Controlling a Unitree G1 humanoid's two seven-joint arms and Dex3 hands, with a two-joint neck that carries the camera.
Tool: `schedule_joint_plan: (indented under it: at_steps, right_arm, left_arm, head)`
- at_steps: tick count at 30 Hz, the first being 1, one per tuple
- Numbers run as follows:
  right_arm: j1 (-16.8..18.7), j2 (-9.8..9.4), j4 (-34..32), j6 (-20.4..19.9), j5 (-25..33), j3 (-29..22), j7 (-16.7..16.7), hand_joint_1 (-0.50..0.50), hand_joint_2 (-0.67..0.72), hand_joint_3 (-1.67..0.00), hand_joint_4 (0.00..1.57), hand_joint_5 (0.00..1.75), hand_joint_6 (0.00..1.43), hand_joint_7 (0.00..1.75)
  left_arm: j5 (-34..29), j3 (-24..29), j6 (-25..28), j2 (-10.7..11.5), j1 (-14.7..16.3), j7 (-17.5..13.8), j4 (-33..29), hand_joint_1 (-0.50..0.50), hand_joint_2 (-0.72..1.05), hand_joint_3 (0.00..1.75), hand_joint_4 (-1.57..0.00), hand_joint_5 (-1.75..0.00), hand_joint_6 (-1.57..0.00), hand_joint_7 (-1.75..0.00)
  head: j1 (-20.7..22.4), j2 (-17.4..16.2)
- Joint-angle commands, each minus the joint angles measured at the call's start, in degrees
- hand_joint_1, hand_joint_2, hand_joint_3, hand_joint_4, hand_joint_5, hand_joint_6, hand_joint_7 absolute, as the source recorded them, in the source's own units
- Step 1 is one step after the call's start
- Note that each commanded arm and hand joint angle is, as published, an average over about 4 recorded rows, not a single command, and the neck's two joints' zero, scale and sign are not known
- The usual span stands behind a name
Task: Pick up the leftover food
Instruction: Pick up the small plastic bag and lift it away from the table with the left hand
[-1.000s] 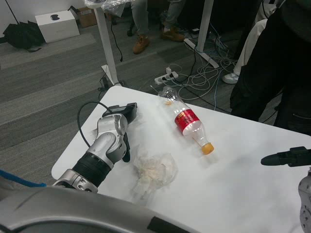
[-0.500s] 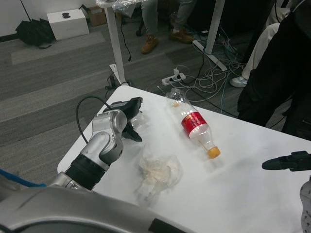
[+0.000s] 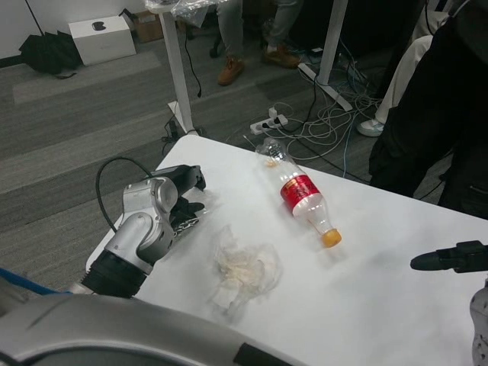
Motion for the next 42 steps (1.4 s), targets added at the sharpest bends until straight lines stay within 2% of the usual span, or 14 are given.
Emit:
schedule_joint_plan:
  at_steps: [1, 7, 9, 14, 16, 21, 23, 27, 31, 36, 39, 41, 42]
  right_arm:
    - [0.9, -0.55, -0.8, -0.2, 0.4, -0.1, -0.1, -0.46, 0.72, 0.00, 0.00, 0.00, 0.00, 0.00]
    - [1.0, -0.48, -0.9, -0.2, 0.4, 0.2, -0.1, -0.46, 0.72, 0.00, 0.00, 0.00, 0.00, 0.00]
    - [1.1, -0.46, -1.0, -0.2, 0.5, 0.3, -0.1, -0.45, 0.72, 0.00, 0.00, 0.00, 0.00, 0.00]
    - [1.3, -0.50, -1.2, -0.2, 0.5, 0.3, -0.1, -0.42, 0.72, 0.00, 0.00, 0.00, 0.00, 0.00]
    - [1.4, -0.46, -1.3, -0.2, 0.5, 0.3, -0.1, -0.42, 0.72, 0.00, 0.00, 0.00, 0.00, 0.00]
    - [1.6, -0.19, -1.3, -0.2, 0.7, 0.2, -0.1, -0.42, 0.72, 0.00, 0.00, 0.00, 0.00, 0.00]
    - [1.7, -0.02, -1.3, -0.2, 0.8, 0.2, -0.1, -0.42, 0.72, 0.00, 0.00, 0.00, 0.00, 0.00]
    - [2.0, 0.20, -1.4, -0.2, 0.9, -0.1, -0.1, -0.42, 0.72, 0.00, 0.00, 0.00, 0.00, 0.00]
    - [2.2, 0.42, -1.4, -0.2, 1.1, -0.5, -0.1, -0.42, 0.72, 0.00, 0.00, 0.00, 0.00, 0.00]
    - [2.2, 0.46, -1.0, -0.2, 1.3, -0.7, -0.1, -0.42, 0.72, 0.00, 0.00, 0.00, 0.00, 0.00]
    - [1.9, 0.27, -0.4, -0.2, 1.4, -0.6, -0.1, -0.42, 0.72, 0.00, 0.00, 0.00, 0.00, 0.00]
    - [1.6, 0.11, 0.0, -0.2, 1.5, -0.6, -0.1, -0.42, 0.72, 0.00, 0.00, 0.00, 0.00, 0.00]
    - [1.5, 0.07, 0.1, -0.2, 1.5, -0.6, -0.1, -0.42, 0.72, 0.00, 0.00, 0.00, 0.00, 0.00]
  left_arm:
    - [0.9, 0.7, 0.3, 1.0, 2.2, -1.6, 2.1, -0.50, 0.96, 0.52, -0.49, -1.54, -0.34, -0.98]
    - [1.9, 0.1, 0.2, 1.1, 3.1, -1.6, 4.4, -0.50, 0.96, 0.55, -0.51, -1.64, -0.35, -0.98]
    - [2.1, 0.0, -0.2, 1.0, 3.2, -1.6, 4.7, -0.50, 0.96, 0.59, -0.50, -1.64, -0.37, -0.98]
    - [2.5, 0.7, -1.2, 0.9, 3.2, -1.1, 4.7, -0.50, 0.96, 0.57, -0.47, -1.64, -0.37, -1.05]
    - [2.4, 1.3, -2.0, 0.7, 3.2, -0.5, 4.7, -0.50, 0.96, 0.59, -0.43, -1.64, -0.37, -1.01]
    - [0.6, 5.3, -8.1, -1.9, 1.3, 2.6, 4.6, -0.50, 0.96, 0.61, -0.37, -1.59, -0.39, -0.98]
    - [-1.6, 6.5, -10.1, -2.7, 0.1, 4.1, 4.3, -0.50, 0.96, 0.61, -0.38, -1.51, -0.39, -0.98]
    - [-6.6, 6.8, -10.1, -2.5, -1.1, 5.9, 4.0, -0.50, 0.96, 0.70, -0.47, -1.28, -0.37, -0.94]
    - [-14.2, 8.3, -10.4, -2.5, -2.0, 9.1, 3.0, -0.50, 0.96, 0.70, -0.45, -1.08, -0.34, -0.80]
    - [-24.8, 11.1, -12.5, -2.9, -2.9, 15.6, 0.8, -0.50, 0.96, 0.70, -0.44, -1.03, -0.33, -0.70]
    - [-25.5, 11.7, -12.7, -3.1, -3.8, 16.2, -0.5, -0.50, 0.96, 0.70, -0.36, -1.03, -0.30, -0.70]
    - [-26.4, 12.5, -12.7, -3.0, -4.1, 16.2, -1.8, -0.50, 1.00, 0.83, -0.24, -1.03, -0.20, -0.70]
    - [-26.9, 13.2, -12.6, -3.0, -4.0, 16.2, -2.7, -0.50, 1.03, 1.00, -0.16, -1.03, -0.12, -0.70]
  head:
    - [0.2, -0.3]
    - [1.0, -0.7]
    - [1.1, -0.7]
    - [1.3, -0.5]
    - [1.4, -0.3]
    - [1.0, 0.1]
    - [0.8, 0.2]
    - [0.4, 0.3]
    - [0.1, 0.1]
    - [0.3, -0.5]
    - [0.2, -0.9]
    - [0.2, -1.2]
    - [0.2, -1.4]
